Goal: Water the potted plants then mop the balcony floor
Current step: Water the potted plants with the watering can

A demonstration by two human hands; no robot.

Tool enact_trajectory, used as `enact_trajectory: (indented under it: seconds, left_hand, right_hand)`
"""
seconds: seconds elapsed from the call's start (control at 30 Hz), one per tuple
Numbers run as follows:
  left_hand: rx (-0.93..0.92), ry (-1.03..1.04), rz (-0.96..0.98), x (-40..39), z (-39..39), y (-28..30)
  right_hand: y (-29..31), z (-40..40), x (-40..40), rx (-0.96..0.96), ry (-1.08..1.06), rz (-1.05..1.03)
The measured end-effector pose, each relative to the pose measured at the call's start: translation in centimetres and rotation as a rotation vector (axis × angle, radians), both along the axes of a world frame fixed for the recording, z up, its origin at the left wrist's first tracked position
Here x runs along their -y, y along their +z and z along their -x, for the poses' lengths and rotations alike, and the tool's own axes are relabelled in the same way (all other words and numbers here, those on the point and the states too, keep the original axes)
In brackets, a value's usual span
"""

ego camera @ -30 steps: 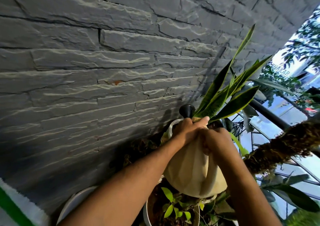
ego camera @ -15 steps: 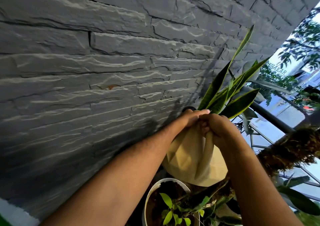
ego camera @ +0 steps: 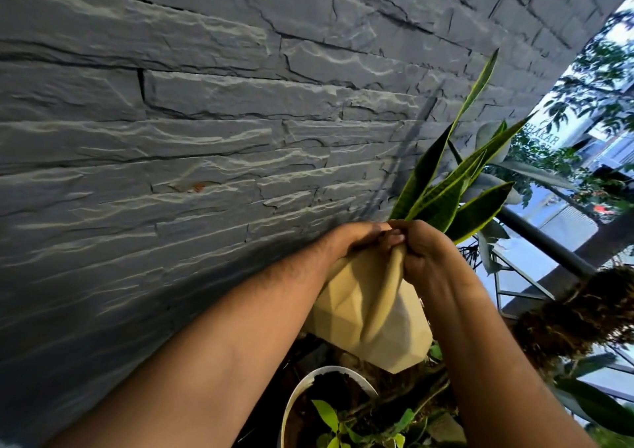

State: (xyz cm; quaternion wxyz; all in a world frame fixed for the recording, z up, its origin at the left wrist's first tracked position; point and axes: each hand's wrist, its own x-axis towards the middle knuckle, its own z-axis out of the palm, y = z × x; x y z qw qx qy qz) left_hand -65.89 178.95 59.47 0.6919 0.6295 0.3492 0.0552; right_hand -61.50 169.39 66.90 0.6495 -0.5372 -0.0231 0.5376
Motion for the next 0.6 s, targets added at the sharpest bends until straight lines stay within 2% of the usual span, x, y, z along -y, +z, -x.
enact_trajectory:
  seconds: [0.13, 0.27, 0.43, 0.6]
  left_hand:
    - [-0.031, -0.01, 0.054, -0.7, -0.7, 0.1]
    - [0.001, -0.047, 0.03, -1.1, -1.0, 0.2]
    - [0.043, -0.108, -0.004, -0.8, -1.4, 0.2]
    - [0.018, -0.056, -0.035, -0.2, -1.2, 0.3]
  right_hand:
    - [-0.3, -0.9, -1.0, -0.115, -0.037, -0.026]
    - [-0.6, -1.7, -1.4, -0.19, -0.063, -0.064]
    - [-0.5, -2.0, -1.2, -0.223, -0.081, -0.081]
    - [-0.3, -1.4, -0.3, -0.187, -0.093, -0.068]
